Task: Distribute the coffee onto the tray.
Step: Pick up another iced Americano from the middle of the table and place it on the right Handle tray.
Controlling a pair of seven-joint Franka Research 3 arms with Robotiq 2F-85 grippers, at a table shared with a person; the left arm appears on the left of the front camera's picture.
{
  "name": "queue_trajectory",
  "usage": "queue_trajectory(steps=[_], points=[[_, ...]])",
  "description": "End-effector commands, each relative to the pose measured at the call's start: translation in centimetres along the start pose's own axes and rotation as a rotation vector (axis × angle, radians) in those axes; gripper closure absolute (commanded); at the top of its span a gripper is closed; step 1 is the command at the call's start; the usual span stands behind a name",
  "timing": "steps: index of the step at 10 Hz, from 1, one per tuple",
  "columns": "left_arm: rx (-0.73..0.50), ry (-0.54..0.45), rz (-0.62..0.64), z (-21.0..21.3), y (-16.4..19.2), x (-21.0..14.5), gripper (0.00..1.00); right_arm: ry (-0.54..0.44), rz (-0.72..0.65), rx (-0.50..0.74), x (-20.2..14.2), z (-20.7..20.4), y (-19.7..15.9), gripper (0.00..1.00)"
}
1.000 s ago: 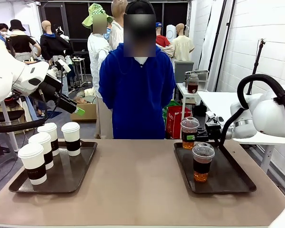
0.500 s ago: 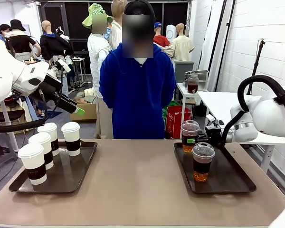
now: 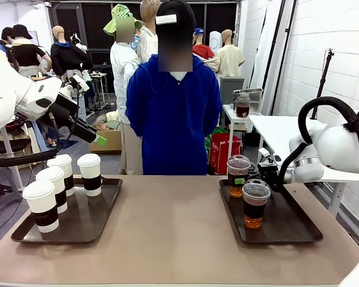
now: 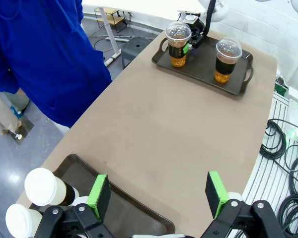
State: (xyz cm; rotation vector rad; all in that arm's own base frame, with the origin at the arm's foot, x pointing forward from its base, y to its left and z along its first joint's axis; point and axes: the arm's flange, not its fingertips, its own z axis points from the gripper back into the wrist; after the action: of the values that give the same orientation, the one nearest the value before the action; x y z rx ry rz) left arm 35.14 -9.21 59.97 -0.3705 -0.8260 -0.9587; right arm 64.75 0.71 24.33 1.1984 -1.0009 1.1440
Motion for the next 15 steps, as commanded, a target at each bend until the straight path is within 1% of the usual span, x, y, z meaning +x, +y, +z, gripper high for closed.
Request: queue_trajectory(steps=[1, 8, 9, 10, 11, 15], points=[[-0.009, -0.003, 0.002, 0.04, 0.08, -0.16, 0.0, -0.015, 0.009, -0.007, 0.2, -0.24, 0.37, 0.37], [-0.009, -0.003, 0.002, 0.04, 0.08, -0.16, 0.0, 0.022, -0.01, -0.012, -0.17, -0.47, -0.02, 0.37], [-0.009, -0.003, 0.002, 0.04, 0.08, -0.16, 0.0, 0.033, -0.032, -0.013, -0.2, -0.6, -0.05, 0.29], [-0.009, -0.003, 0.002, 0.04, 0.08, -0.16, 0.0, 0.043, -0.033, -0.01, -0.24, -0.57, -0.01, 0.09], [-0.009, -0.003, 0.002, 0.04, 0.08, -0.16, 0.0, 0.048, -0.038, -0.013, -0.23, -0.49, 0.01, 0.0], [-0.009, -0.003, 0.002, 0.04, 0.08, -0.16, 0.0, 0.066, -0.059, -0.022, -0.07, 0.16, 0.32, 0.0]])
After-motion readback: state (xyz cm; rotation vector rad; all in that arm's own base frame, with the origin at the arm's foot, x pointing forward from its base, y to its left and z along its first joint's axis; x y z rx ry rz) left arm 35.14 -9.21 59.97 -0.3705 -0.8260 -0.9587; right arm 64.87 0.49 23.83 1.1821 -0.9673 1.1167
